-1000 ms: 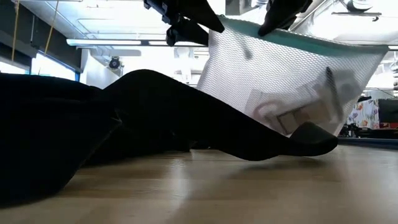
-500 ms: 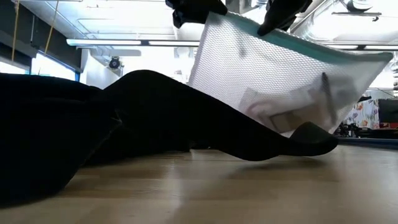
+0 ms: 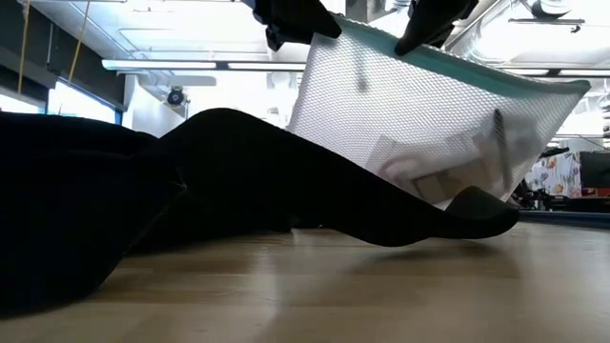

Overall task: Unpack backpack
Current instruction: Open the transparent zip bag

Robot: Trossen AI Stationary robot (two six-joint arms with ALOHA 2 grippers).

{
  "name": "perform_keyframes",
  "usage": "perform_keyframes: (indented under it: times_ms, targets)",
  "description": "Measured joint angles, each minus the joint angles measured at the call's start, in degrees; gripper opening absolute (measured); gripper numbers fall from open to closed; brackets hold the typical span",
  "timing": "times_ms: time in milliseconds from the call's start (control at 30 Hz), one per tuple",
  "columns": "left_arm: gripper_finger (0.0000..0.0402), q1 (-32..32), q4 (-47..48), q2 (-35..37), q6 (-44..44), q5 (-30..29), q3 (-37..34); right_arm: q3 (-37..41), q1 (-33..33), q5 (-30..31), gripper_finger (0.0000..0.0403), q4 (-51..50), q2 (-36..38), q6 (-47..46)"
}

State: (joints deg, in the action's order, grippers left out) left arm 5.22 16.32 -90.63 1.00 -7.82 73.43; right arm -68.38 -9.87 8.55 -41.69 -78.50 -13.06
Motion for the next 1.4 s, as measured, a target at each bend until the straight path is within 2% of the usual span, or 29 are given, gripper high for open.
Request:
perform_keyframes:
  times_ms: [300, 367, 500, 600, 767, 933, 1067, 1200, 1400]
  targets:
    - [0.0093, -0.3, -0.1, -0.2, 4.2, 0.0, 0.0, 0.0, 0.0, 0.0, 0.0000, 0.0, 0.0, 0.0]
    - [0.0075, -0.3, -0.5, -0.2, 4.8, 0.1, 0.0, 0.0, 0.0, -0.1, 0.0000, 0.0, 0.0, 0.0]
    - [0.0012, 0.3, -0.6, -0.2, 4.8, -0.2, -0.1, 0.0, 0.0, -0.2, 0.0000, 0.0, 0.0, -1.2]
    - [0.0008, 1.3, -0.8, -0.2, 4.7, -3.2, -0.1, -0.1, 0.1, -0.3, 0.0007, -0.1, 0.1, -0.9]
    - [0.0002, 2.4, -1.7, -0.2, 7.8, -6.0, -0.1, -4.2, 0.1, -2.8, 0.0054, -0.3, 0.1, 3.1]
    - [0.0000, 2.4, -5.0, -0.3, 8.6, -3.5, -0.2, -7.4, 0.7, -1.3, 0.0114, 1.8, 0.3, 6.0]
    - [0.0000, 2.4, -6.0, -0.3, 10.1, -3.3, -0.2, -7.4, 2.3, -5.1, 0.0143, 3.0, -0.3, 8.7]
    - [0.0000, 2.3, -6.4, -0.3, 9.7, -3.3, -0.2, -6.8, 2.9, -10.3, 0.0143, 2.9, -2.4, 10.5]
    - [0.0000, 2.3, -6.2, -0.3, 9.6, -3.2, -0.2, -6.8, 2.9, -10.6, 0.0110, 3.5, -5.2, 10.5]
